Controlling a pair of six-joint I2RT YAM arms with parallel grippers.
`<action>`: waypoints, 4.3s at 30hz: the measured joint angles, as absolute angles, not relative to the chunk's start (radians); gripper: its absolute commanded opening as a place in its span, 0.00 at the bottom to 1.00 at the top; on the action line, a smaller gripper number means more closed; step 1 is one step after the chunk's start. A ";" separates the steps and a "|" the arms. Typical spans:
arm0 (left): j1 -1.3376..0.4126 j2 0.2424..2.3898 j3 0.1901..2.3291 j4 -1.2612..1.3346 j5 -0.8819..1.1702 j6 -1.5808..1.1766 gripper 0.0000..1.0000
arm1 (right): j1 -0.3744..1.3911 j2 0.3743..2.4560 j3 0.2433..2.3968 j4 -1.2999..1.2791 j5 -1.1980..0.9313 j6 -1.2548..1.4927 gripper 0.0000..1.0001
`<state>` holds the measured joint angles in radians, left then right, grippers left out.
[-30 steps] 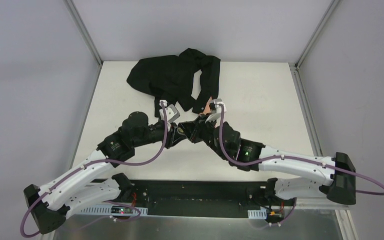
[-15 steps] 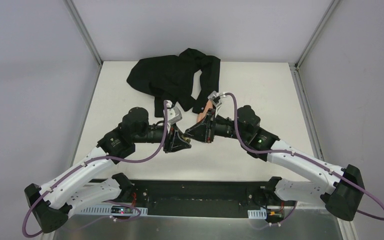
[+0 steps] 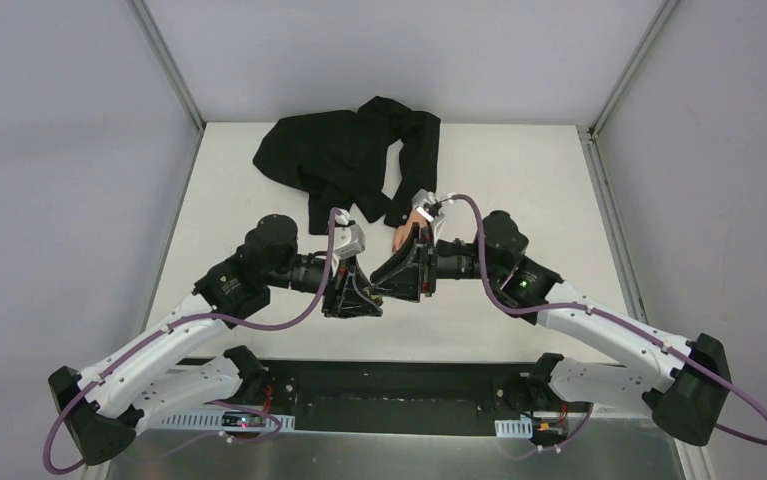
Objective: Paint the nails
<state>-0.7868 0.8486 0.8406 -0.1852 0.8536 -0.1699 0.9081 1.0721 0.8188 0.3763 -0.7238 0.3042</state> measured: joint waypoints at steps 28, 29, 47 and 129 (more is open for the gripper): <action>-0.812 0.745 0.782 -0.161 0.192 -0.117 0.00 | 1.205 1.164 0.902 0.352 0.389 0.483 0.50; -0.812 0.749 0.782 -0.161 0.189 -0.117 0.00 | 1.211 1.182 0.920 0.345 0.409 0.481 0.48; -0.812 0.744 0.781 -0.157 0.178 -0.117 0.00 | 1.235 1.260 1.010 0.271 0.516 0.470 0.07; -0.812 0.696 0.786 -0.155 0.189 -0.112 0.00 | 1.181 1.128 0.815 0.532 0.180 0.444 0.40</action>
<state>-0.8120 0.6956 0.7864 -0.1547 0.1890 -0.1123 1.1809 1.1278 0.8154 0.5323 0.1799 0.4438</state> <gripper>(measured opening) 0.262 0.410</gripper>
